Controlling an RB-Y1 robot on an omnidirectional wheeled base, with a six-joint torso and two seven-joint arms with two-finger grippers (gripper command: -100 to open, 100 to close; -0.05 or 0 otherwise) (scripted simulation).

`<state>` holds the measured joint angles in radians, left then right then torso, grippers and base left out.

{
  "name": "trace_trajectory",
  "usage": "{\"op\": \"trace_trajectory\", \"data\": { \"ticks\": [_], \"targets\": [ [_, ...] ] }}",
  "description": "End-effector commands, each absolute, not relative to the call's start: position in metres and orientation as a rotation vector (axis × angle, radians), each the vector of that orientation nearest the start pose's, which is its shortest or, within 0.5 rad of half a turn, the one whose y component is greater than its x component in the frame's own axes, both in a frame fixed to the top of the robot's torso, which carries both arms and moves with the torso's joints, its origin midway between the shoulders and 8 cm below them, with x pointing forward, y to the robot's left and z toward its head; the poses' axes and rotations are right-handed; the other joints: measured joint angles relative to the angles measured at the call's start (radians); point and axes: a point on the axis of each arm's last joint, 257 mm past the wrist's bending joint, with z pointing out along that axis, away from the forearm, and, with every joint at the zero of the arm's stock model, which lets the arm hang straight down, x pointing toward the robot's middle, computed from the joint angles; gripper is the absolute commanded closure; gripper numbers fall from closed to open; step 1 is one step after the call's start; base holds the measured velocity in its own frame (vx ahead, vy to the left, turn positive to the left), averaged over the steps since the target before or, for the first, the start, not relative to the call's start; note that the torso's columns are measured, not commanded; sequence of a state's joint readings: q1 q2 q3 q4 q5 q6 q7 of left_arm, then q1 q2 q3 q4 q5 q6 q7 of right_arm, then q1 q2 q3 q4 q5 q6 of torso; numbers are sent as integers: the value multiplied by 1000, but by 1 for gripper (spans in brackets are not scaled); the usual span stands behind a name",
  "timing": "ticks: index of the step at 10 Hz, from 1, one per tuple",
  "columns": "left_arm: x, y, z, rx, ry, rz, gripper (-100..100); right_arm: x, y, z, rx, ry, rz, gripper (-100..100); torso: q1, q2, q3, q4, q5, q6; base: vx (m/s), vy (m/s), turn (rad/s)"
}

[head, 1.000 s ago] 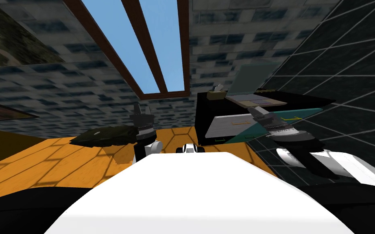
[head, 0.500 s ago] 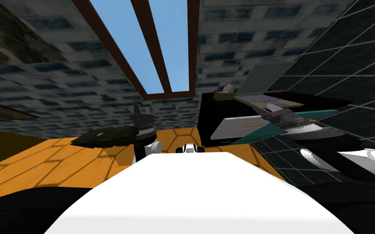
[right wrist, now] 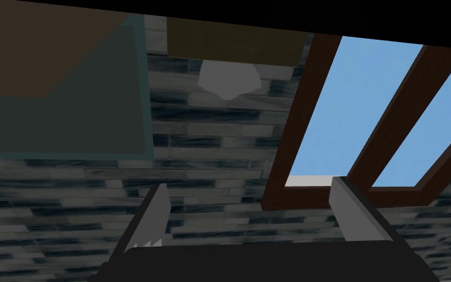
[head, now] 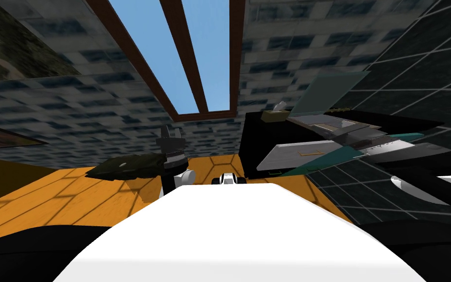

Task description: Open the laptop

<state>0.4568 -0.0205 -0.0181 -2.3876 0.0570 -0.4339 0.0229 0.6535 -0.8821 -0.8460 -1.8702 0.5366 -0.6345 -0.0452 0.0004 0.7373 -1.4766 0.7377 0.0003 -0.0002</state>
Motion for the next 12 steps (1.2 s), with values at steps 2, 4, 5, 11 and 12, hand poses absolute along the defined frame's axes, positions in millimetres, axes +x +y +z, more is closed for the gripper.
{"op": "trace_trajectory", "data": {
  "ticks": [2,4,5,11,12],
  "targets": [
    [333,274,73,-650,499,-1414,0,355,-536,64,-366,1425,-111,-100,-2,1,1,0,-1,0,59,27,-2],
    [333,274,73,-650,499,-1414,0,361,-544,74,-408,1438,-169,-100,-1,1,1,1,-1,0,68,11,-5],
    [333,274,73,-650,499,-1414,0,362,-543,75,-415,1438,-169,-100,-1,0,0,0,0,0,64,4,-2],
    [333,274,73,-650,499,-1414,0,384,-574,115,-550,1463,-386,-100,-1,2,1,1,0,0,71,-5,-6],
    [333,274,73,-650,499,-1414,0,387,-571,118,-565,1462,-387,-100,-1,1,1,1,0,0,46,-14,-3]
  ]
}}
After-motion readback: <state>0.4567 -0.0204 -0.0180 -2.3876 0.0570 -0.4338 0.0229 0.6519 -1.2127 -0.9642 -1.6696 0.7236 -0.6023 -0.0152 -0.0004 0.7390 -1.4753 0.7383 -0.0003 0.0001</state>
